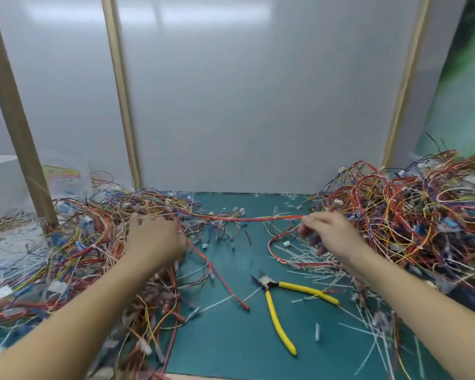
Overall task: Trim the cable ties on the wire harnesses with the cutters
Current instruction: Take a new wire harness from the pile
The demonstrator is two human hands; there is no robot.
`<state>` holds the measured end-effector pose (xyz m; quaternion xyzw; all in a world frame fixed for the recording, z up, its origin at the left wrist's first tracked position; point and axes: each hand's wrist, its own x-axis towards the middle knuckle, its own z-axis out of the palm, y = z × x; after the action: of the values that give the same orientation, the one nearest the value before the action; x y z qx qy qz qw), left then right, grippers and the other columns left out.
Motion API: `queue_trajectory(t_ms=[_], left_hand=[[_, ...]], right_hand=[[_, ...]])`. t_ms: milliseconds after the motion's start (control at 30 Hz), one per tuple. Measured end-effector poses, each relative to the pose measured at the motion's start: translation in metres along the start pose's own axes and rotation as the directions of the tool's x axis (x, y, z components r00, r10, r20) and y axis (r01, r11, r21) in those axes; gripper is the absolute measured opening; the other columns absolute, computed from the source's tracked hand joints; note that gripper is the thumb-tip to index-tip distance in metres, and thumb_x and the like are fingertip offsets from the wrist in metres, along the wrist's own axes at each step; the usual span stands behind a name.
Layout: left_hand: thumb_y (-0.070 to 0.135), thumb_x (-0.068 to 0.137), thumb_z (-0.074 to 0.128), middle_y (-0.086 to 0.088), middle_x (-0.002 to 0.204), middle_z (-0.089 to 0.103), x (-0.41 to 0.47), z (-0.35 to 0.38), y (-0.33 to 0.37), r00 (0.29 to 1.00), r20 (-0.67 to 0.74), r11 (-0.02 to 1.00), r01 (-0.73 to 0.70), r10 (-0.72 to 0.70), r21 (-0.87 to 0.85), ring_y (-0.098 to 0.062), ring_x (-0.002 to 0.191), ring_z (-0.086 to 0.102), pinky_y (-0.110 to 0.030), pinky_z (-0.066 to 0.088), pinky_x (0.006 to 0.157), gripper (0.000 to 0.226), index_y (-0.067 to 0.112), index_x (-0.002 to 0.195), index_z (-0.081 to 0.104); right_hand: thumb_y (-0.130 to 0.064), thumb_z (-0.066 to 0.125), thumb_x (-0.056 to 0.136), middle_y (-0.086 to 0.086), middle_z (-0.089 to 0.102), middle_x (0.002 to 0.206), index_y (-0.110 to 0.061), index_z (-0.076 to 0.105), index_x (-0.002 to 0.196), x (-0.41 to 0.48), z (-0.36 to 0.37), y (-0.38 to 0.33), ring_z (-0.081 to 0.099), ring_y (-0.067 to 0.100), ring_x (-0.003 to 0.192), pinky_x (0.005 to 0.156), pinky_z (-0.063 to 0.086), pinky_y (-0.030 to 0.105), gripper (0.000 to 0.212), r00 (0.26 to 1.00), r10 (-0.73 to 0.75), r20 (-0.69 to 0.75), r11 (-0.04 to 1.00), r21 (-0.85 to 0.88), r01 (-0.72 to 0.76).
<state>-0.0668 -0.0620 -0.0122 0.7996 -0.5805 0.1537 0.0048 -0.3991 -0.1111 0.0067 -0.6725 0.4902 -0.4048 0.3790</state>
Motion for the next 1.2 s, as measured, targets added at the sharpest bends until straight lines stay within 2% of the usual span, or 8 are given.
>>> queue_trajectory(t_ms=[167,367,600,733,833,1000,1100,1200], left_hand=[[0.053,0.093,0.046,0.004,0.155,0.037,0.014,-0.003,0.037,0.930,-0.024,0.912,-0.364,0.367,-0.189,-0.022,0.139,0.038,-0.047,0.035,0.110,0.056,0.040,0.146,0.035],[0.074,0.090,0.032,0.014,0.162,0.021,0.035,0.032,-0.024,0.968,0.238,0.997,-0.082,0.081,-0.003,-0.013,0.150,0.018,-0.064,0.019,0.112,0.067,0.040,0.147,0.033],[0.047,0.081,0.047,0.004,0.083,0.066,0.036,-0.015,0.019,0.990,-0.006,0.832,0.113,-0.138,-0.543,-0.019,0.081,0.056,-0.041,0.042,0.099,0.037,0.021,0.090,0.071],[0.027,0.097,0.056,-0.008,0.097,0.074,0.023,-0.045,0.067,0.970,0.176,0.067,0.167,0.166,-0.984,-0.022,0.087,0.070,-0.036,0.052,0.089,0.022,0.009,0.097,0.068],[0.035,0.096,0.060,-0.014,0.091,0.073,0.021,-0.040,0.083,0.953,0.297,-0.159,0.302,0.051,-0.940,-0.027,0.072,0.070,-0.027,0.048,0.068,0.024,0.011,0.089,0.061],[0.044,0.086,0.065,0.000,0.092,0.045,0.018,-0.012,0.066,0.715,-0.423,0.568,-0.045,-0.556,-0.822,-0.027,0.090,0.049,-0.043,0.043,0.080,0.036,0.013,0.092,0.047],[0.049,0.083,0.071,0.002,0.113,0.043,0.022,-0.015,0.050,0.740,-0.627,0.695,-0.318,-0.244,-0.645,-0.021,0.107,0.046,-0.039,0.041,0.093,0.050,0.018,0.115,0.049],[0.057,0.090,0.060,0.016,0.101,0.072,0.024,-0.027,0.047,0.925,-0.239,0.719,-0.380,0.295,-0.582,0.007,0.088,0.059,-0.027,0.048,0.077,0.020,0.041,0.098,0.069]], right_hand=[[-0.017,0.050,0.102,0.004,0.059,0.061,-0.006,0.066,0.076,-0.018,-0.016,-0.044,0.054,0.015,0.053,0.046,0.042,0.026,0.033,0.984,-0.162,-0.072,0.963,0.205,0.174],[-0.015,0.054,0.096,-0.007,0.055,0.048,-0.018,0.061,0.063,-0.022,-0.047,-0.086,0.050,0.013,0.046,0.042,0.039,0.021,0.033,0.844,-0.166,-0.509,0.776,0.461,0.431],[-0.016,0.051,0.097,-0.003,0.052,0.049,-0.019,0.059,0.062,-0.019,-0.021,-0.061,0.048,0.015,0.048,0.046,0.041,0.026,0.036,0.854,-0.216,-0.472,0.788,0.432,0.438],[-0.013,0.048,0.097,0.004,0.053,0.053,-0.018,0.061,0.058,-0.024,-0.006,-0.045,0.051,0.017,0.051,0.050,0.043,0.031,0.041,0.917,-0.288,-0.276,0.860,0.347,0.374],[-0.010,0.048,0.098,0.014,0.054,0.061,-0.009,0.060,0.064,-0.025,0.002,-0.039,0.051,0.023,0.058,0.054,0.045,0.033,0.036,0.944,-0.278,-0.179,0.899,0.297,0.321],[-0.028,0.050,0.085,0.001,0.051,0.054,-0.018,0.055,0.054,-0.032,-0.017,-0.037,0.049,0.020,0.056,0.053,0.047,0.029,0.033,0.859,-0.333,-0.389,0.836,0.298,0.460],[-0.026,0.048,0.084,-0.001,0.048,0.051,-0.016,0.051,0.050,-0.036,-0.028,-0.034,0.048,0.020,0.056,0.058,0.044,0.032,0.036,0.802,-0.386,-0.456,0.804,0.261,0.535],[-0.026,0.048,0.083,0.001,0.048,0.052,-0.013,0.050,0.050,-0.034,-0.025,-0.031,0.046,0.023,0.058,0.056,0.042,0.031,0.036,0.776,-0.406,-0.484,0.797,0.228,0.559]])
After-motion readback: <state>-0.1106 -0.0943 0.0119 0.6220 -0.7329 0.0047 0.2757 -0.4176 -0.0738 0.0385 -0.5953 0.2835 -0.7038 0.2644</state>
